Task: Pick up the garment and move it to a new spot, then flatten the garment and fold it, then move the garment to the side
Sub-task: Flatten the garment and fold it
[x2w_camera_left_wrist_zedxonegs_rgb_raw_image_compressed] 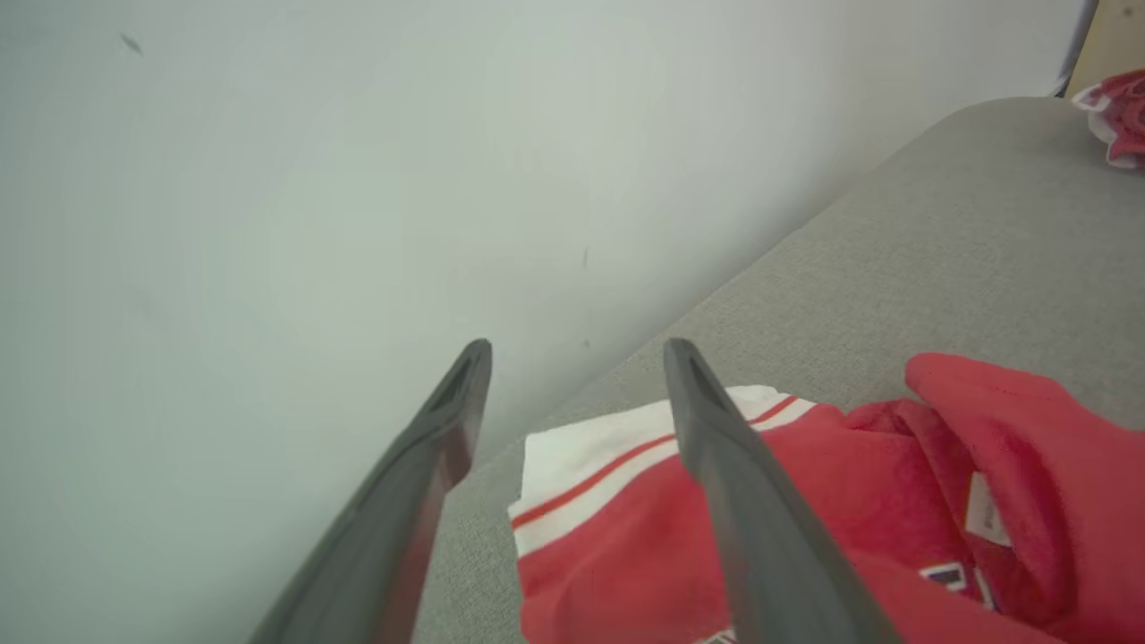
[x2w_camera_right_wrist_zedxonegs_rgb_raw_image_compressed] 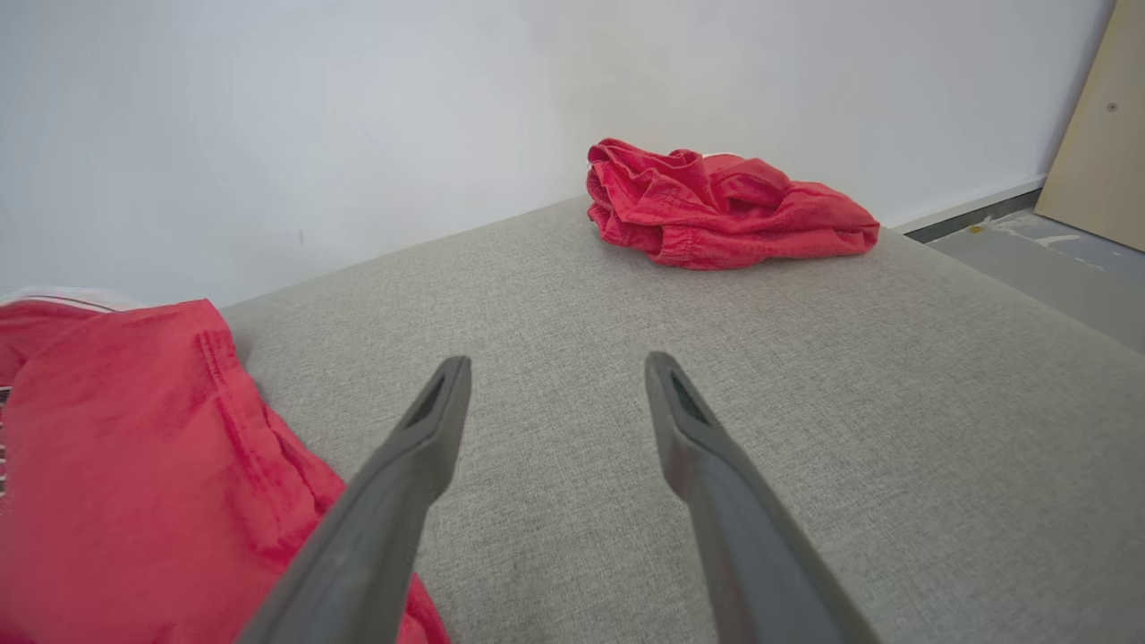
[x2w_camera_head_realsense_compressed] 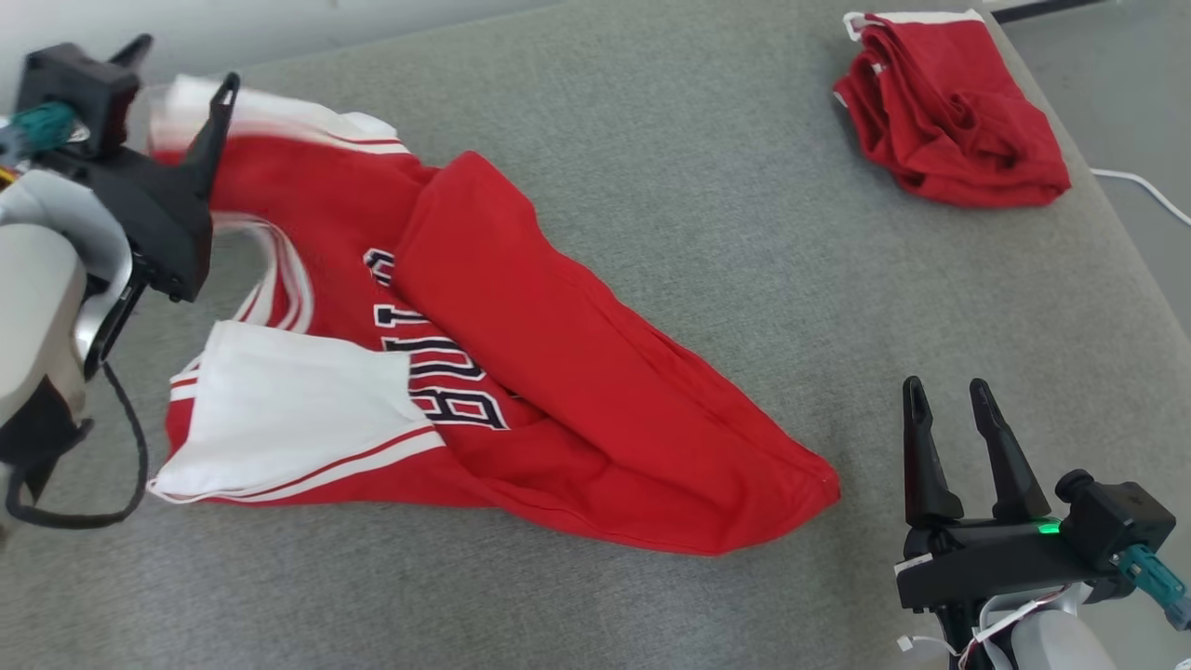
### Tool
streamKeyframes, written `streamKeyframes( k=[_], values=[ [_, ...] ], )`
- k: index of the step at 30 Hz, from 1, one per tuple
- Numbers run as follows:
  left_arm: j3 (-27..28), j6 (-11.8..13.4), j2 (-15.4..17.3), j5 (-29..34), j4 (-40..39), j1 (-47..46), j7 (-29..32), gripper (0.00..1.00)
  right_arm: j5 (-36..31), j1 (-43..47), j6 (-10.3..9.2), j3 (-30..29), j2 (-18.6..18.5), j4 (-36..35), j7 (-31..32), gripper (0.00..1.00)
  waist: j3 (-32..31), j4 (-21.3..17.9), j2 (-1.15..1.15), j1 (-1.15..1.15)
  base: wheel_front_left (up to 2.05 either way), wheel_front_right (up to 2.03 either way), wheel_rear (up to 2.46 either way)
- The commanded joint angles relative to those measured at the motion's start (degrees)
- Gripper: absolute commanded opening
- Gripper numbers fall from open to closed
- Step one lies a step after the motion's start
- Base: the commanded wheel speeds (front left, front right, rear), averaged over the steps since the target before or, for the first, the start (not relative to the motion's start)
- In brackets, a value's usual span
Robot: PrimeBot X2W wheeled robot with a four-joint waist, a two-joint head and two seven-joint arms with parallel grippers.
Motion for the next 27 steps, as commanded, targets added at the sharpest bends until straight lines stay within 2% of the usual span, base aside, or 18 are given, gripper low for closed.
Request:
streamKeyframes(
  k=[1, 6, 9, 19, 27],
  values=[
    [0.6, 0.1, -0.5, -1.1, 0.3, 1.5, -1.0, 1.0, -0.2, 0.4, -0.15, -0.3, 0.0, 0.0, 0.0, 1.0, -0.9, 1.0, -0.01, 0.0, 0.0, 0.0, 0.0],
    [4.7, 0.1, -0.2, -3.9, -1.7, 5.2, -3.8, 1.0, -0.4, 1.7, -0.15, -0.6, 0.1, 0.1, 0.0, 1.0, -2.8, 3.4, -0.01, 0.0, 0.0, 0.0, 0.0],
    [4.7, -0.6, -0.1, -5.4, -4.5, 9.3, -3.9, 1.0, -0.4, 2.2, -0.15, -0.4, -0.2, 0.3, 0.0, 1.0, -3.7, 4.7, -0.01, 0.0, 0.0, 0.0, 0.0],
    [-2.7, -1.1, 4.4, -11.6, -14.4, 14.6, 6.8, 1.0, 0.2, 1.3, -0.15, 0.8, -0.8, 0.7, 0.0, 1.0, -3.6, 4.7, -0.01, 0.0, 0.0, 0.0, 0.0],
    [-6.3, -1.1, 7.1, -16.3, -16.1, 16.4, 14.3, 1.0, 0.7, 1.3, -0.15, 0.9, -0.5, 1.0, 0.0, 1.0, -2.7, 2.4, -0.01, 0.0, 0.0, 0.0, 0.0]
  ],
)
